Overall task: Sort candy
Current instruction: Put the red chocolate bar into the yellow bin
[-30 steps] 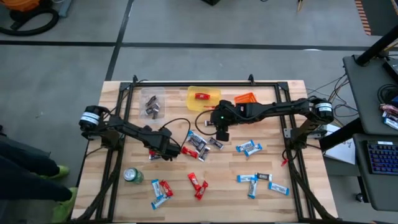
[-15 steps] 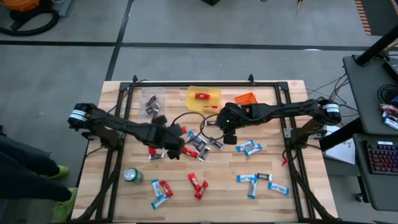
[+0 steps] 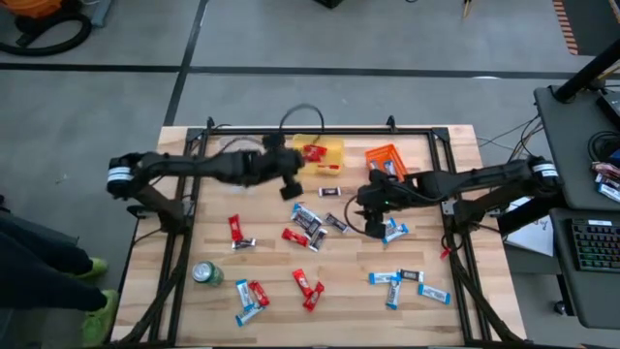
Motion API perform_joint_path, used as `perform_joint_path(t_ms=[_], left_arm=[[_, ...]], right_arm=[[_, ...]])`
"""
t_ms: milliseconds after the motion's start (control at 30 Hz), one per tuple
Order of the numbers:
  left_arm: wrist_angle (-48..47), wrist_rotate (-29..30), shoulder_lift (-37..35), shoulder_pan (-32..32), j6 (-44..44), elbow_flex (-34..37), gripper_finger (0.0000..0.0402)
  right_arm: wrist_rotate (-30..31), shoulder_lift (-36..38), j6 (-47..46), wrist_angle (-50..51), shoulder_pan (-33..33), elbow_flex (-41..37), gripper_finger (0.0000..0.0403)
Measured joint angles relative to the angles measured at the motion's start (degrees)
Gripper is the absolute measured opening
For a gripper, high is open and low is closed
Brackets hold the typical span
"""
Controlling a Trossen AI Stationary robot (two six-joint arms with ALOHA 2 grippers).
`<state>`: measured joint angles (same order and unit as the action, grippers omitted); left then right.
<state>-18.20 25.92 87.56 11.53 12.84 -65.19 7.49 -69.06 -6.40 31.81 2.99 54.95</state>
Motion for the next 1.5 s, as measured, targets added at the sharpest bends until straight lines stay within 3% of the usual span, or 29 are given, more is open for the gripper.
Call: perform_joint_path(t_ms=[133,367,467,567,933,1200,1500], left_arm=[[5.11,-5.53,2.69,6.16,6.75,0.02,0.0000],[5.81,-5.93,6.66,11.79,24.69,0.07,0.0000],[6.39,-7.67,8.04,13.24,27.96,0.07,0.0002],[6.55,-11.82,8.63,14.14,27.51,0.07,0.0006],[6.69,-16.45,9.25,14.25,19.66,0.07,0.0007],[6.66,-16.49,9.30,14.23,18.57,0.07,0.0009],[6.67,-16.49,9.80,14.23,18.12,0.07,0.0085]], right_arm=[[0.00,0.67,-2.62,-1.16,1.17,-1.51,0.0137],[0.02,0.68,-5.68,-1.18,2.19,-2.37,0.0137],[0.04,0.68,-5.67,-1.25,2.31,-2.39,0.0137],[0.16,0.67,-5.66,-1.31,2.27,-2.43,0.0137],[0.20,0.67,-4.96,-2.62,2.27,-2.48,0.0137],[0.22,0.66,-4.96,-3.02,2.27,-2.50,0.0137],[0.23,0.66,-4.97,-3.61,2.27,-2.76,0.0137]])
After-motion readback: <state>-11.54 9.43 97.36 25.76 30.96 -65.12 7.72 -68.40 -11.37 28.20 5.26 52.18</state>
